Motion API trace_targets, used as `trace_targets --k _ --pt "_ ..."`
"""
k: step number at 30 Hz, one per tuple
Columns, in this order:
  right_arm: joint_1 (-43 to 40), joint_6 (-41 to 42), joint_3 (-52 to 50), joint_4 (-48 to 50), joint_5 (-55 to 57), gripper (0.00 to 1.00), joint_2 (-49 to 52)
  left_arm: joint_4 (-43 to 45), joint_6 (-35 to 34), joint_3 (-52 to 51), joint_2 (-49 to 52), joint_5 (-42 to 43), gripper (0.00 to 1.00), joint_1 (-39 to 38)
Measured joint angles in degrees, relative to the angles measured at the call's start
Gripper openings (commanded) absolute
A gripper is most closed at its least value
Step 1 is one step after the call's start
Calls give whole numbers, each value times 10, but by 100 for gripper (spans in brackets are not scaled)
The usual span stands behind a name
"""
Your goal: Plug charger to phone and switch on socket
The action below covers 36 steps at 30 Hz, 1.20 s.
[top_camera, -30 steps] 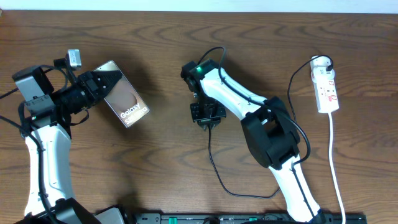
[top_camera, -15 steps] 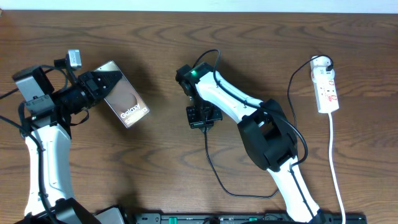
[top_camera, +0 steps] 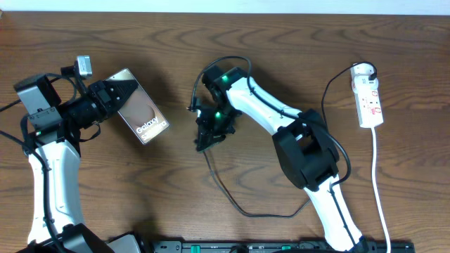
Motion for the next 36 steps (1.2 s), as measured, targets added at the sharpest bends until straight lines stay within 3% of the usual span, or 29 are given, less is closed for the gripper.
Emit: trace_targets --k 7,12,19,26,36 --pt "-9 -283 0 -80 -242 1 0 3 0 0 0 0 8 0" --pt "-9 -375 0 -84 -319 1 0 5 0 0 0 0 8 0" --pt "-4 -407 0 -72 -377 1 0 32 -3 -1 0 0 8 0" --pt "10 -415 0 -31 -387 1 0 115 -59 -1 0 3 8 0" --pt "11 -416 0 61 -390 1 0 171 -74 -2 2 92 7 0"
